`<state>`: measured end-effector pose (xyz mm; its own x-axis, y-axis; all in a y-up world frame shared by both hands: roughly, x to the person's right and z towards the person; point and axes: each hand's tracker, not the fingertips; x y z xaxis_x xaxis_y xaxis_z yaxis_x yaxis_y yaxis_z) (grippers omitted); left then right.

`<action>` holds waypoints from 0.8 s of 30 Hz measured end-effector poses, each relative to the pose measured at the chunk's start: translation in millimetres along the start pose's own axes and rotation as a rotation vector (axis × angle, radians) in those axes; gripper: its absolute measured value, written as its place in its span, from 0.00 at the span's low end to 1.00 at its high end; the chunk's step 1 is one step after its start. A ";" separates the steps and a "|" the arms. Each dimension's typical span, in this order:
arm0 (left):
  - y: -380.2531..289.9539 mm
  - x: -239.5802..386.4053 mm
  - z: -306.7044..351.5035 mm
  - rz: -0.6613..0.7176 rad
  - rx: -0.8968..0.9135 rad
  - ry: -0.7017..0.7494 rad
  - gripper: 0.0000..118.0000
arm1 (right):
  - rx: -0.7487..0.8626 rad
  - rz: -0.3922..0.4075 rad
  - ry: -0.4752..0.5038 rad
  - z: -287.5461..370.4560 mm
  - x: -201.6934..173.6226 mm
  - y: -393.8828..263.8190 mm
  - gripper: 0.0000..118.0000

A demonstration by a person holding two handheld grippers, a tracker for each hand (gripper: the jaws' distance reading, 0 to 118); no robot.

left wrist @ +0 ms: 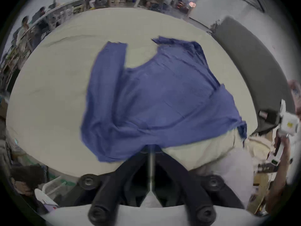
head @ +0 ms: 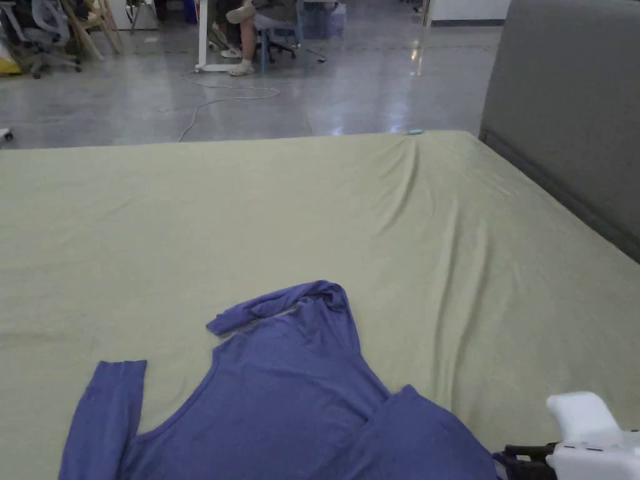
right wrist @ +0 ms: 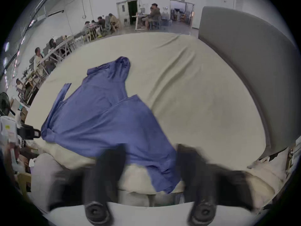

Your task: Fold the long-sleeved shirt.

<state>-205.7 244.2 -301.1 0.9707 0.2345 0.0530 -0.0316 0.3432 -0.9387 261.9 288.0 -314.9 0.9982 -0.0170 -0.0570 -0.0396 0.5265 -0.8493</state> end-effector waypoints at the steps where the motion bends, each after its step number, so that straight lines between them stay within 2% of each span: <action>1: -2.4 6.0 -9.8 0.013 0.011 -0.010 0.00 | -0.029 -0.001 0.006 -8.1 -7.3 -4.4 0.02; 4: 16.2 21.6 -27.2 0.009 -0.009 -0.063 0.00 | -0.059 0.010 0.046 -20.8 -17.6 -10.5 0.00; 6: 52.5 30.9 -28.3 0.047 0.078 -0.099 0.00 | -0.075 -0.002 0.085 -28.8 -22.5 -10.7 0.00; 7: 72.8 35.1 -30.9 0.054 0.120 -0.101 0.10 | -0.079 -0.010 0.096 -31.5 -23.3 -8.7 0.00; 8: 93.6 38.4 -34.8 0.050 0.168 -0.090 0.56 | -0.078 -0.012 0.098 -33.6 -24.0 -7.2 0.00; 9: 120.6 42.3 -44.8 0.044 0.199 -0.083 0.92 | -0.077 -0.012 0.101 -35.8 -27.4 -6.5 0.00; 10: 141.9 46.9 -51.7 0.045 0.191 -0.078 1.00 | -0.077 -0.013 0.102 -37.3 -28.2 -5.3 0.00; 11: 168.3 48.5 -62.4 0.038 0.200 -0.074 0.99 | -0.076 -0.015 0.102 -39.2 -28.8 -4.0 0.00; 12: 194.0 46.6 -84.2 0.032 0.251 -0.011 0.99 | -0.075 -0.022 0.102 -41.1 -28.3 -2.8 0.00; 18: 279.4 47.7 -192.4 0.033 0.094 0.090 0.97 | -0.109 -0.049 0.096 -56.8 -21.3 2.2 0.00; 19: 282.0 47.2 -210.0 0.006 0.069 0.129 0.93 | -0.121 -0.048 0.082 -59.8 -18.5 4.1 0.00; 20: 280.9 46.1 -220.7 -0.005 0.052 0.147 0.79 | -0.130 -0.046 0.068 -62.1 -16.1 6.1 0.00; 21: 276.7 47.8 -230.5 -0.023 0.039 0.203 0.72 | -0.136 -0.044 0.052 -65.5 -15.2 9.6 0.00; 23: 267.9 67.3 -214.1 -0.072 0.100 0.201 0.70 | -0.143 -0.055 0.047 -73.0 -8.1 20.9 0.00; 24: 263.5 73.4 -213.3 -0.134 0.097 0.217 0.63 | -0.145 -0.065 0.053 -78.7 -4.3 31.0 0.00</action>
<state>-92.0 157.9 -617.1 0.9957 -0.0157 0.0910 0.0884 0.4461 -0.8906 252.9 237.6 -382.3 0.9953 -0.0939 -0.0233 0.0157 0.3946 -0.9187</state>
